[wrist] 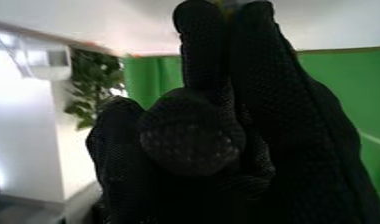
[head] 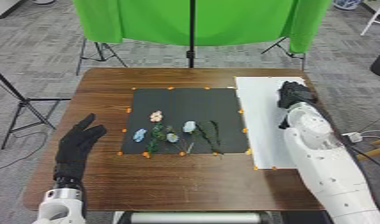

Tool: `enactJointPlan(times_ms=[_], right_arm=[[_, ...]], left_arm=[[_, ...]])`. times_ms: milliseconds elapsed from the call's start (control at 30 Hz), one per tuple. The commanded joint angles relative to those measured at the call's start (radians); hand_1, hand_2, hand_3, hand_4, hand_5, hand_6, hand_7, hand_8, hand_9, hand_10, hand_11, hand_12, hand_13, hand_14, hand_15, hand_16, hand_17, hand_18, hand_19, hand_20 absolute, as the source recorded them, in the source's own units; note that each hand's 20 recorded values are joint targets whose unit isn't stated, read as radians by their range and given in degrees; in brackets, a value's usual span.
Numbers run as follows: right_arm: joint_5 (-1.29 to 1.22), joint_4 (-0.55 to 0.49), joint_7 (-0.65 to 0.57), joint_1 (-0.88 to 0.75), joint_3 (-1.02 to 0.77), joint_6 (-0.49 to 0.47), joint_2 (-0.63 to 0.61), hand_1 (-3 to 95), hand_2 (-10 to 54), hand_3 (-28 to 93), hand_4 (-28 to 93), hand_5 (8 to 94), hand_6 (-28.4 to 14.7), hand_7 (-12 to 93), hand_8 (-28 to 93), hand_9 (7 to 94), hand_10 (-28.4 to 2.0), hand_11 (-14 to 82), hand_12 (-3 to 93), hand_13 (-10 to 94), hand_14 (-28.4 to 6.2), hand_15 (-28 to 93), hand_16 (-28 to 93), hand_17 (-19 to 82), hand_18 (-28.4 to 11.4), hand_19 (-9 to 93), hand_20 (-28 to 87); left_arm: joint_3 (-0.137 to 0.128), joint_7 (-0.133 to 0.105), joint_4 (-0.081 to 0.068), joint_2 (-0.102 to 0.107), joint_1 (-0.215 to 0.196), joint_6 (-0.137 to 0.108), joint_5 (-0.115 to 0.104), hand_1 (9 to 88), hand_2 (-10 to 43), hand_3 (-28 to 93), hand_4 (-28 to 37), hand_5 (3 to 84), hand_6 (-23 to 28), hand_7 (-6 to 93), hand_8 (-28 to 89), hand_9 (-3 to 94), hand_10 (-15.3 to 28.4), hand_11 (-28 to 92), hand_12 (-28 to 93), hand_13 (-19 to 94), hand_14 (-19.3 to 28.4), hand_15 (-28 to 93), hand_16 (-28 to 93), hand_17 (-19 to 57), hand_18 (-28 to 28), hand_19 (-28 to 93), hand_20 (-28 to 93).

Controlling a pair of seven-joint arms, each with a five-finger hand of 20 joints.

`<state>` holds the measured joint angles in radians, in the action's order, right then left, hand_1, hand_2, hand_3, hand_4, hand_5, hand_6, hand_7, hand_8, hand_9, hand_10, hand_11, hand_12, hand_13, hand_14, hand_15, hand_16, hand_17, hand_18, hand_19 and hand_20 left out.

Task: Arrange flowers

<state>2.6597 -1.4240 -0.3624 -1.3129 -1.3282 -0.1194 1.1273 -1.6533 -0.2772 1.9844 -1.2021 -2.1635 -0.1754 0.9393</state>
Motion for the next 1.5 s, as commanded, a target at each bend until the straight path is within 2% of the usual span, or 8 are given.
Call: enactJointPlan(times_ms=[33, 267, 533, 667, 733, 1033, 1367, 1500], right_arm=[[-0.244, -0.259, -0.003, 0.034, 0.148, 0.024, -0.088, 68.0, -9.5, 46, -11, 79.0, -1.4, 19, 10, 93.2, -8.5, 10.0, 33.6, 94, -0.5, 58, 31, 68, -8.5, 93, 53], [-0.353, -0.339, 0.044, 0.072, 0.286, -0.061, -0.082, 67.4, -9.5, 47, -11, 78.8, -1.2, 19, 10, 93.3, -8.3, 9.8, 34.3, 94, -0.5, 58, 31, 68, -8.2, 93, 53], [-0.348, -0.355, 0.058, 0.044, 0.338, -0.175, -0.087, 65.7, -9.5, 48, -11, 78.1, -0.9, 19, 10, 92.7, -8.5, 9.8, 34.7, 94, -0.3, 57, 31, 68, -8.2, 93, 54], [-0.377, -0.373, 0.068, 0.032, 0.347, -0.170, -0.095, 65.0, -9.5, 48, -11, 78.0, -0.8, 19, 10, 92.4, -8.5, 10.2, 34.6, 94, -0.4, 57, 32, 67, -8.2, 93, 54], [-0.376, -0.381, 0.082, 0.028, 0.362, -0.135, -0.099, 65.3, -9.5, 48, -11, 78.4, -0.8, 20, 10, 92.4, -8.4, 10.8, 34.4, 94, -0.4, 57, 32, 67, -8.3, 93, 54], [-0.362, -0.378, 0.106, 0.025, 0.401, -0.108, -0.087, 65.0, -9.5, 48, -11, 78.4, -0.3, 21, 10, 92.2, -8.1, 11.8, 34.7, 94, -0.4, 57, 32, 67, -8.4, 93, 54], [-0.325, -0.356, 0.115, -0.002, 0.371, -0.183, -0.079, 58.5, -9.5, 48, -12, 72.1, 0.2, 18, 9, 88.1, -9.0, 14.9, 33.9, 93, -0.7, 56, 35, 66, -8.8, 93, 56], [-0.327, -0.357, 0.117, -0.007, 0.367, -0.187, -0.072, 52.2, -9.5, 55, -14, 68.0, 0.9, 17, 6, 86.0, -9.9, 18.3, 31.1, 93, -0.9, 56, 35, 65, -9.1, 93, 56]], left_arm=[[0.003, 0.004, -0.004, -0.006, -0.004, 0.009, 0.006, 21.1, 0.3, 65, -24.0, 43.1, 3.6, 9.5, -4, 46.9, 13.7, 21, 17, 38, 16.4, 20, 7, 5.0, 14.3, 10, 26], [0.010, 0.002, -0.007, -0.004, 0.003, 0.013, 0.008, 21.2, 0.3, 65, -24.0, 43.1, 3.7, 9.4, -4, 46.9, 13.7, 21, 17, 38, 16.4, 20, 7, 5.0, 14.3, 10, 26], [0.010, 0.002, -0.008, -0.009, 0.001, 0.016, 0.007, 21.2, 0.4, 65, -24.0, 43.1, 3.6, 9.4, -4, 46.8, 13.7, 21, 17, 38, 16.4, 20, 7, 5.0, 14.3, 10, 26], [0.009, 0.003, -0.008, -0.007, 0.002, 0.012, 0.005, 21.1, 0.4, 65, -23.9, 43.1, 3.6, 9.5, -4, 46.8, 13.7, 21, 17, 38, 16.4, 20, 7, 5.0, 14.2, 10, 26], [0.010, 0.005, -0.009, -0.007, 0.005, 0.012, 0.007, 21.2, 0.4, 65, -23.9, 43.1, 3.6, 9.5, -4, 46.9, 13.7, 21, 17, 38, 16.4, 20, 7, 5.0, 14.2, 10, 26], [0.014, 0.008, -0.012, -0.005, 0.011, 0.020, 0.008, 21.1, 0.3, 65, -23.9, 43.1, 3.5, 9.6, -4, 46.9, 13.7, 21, 17, 38, 16.4, 20, 7, 5.0, 14.3, 10, 26], [0.011, 0.016, -0.010, -0.002, 0.005, 0.024, 0.008, 21.2, 0.4, 65, -24.0, 43.1, 3.6, 9.4, -4, 46.9, 13.7, 21, 17, 38, 16.4, 20, 7, 5.0, 14.3, 10, 26], [0.004, 0.023, -0.008, 0.008, 0.006, 0.021, 0.005, 21.2, 0.4, 65, -23.9, 43.1, 3.5, 9.5, -4, 46.9, 13.7, 21, 17, 38, 16.4, 20, 7, 5.0, 14.3, 10, 26]])
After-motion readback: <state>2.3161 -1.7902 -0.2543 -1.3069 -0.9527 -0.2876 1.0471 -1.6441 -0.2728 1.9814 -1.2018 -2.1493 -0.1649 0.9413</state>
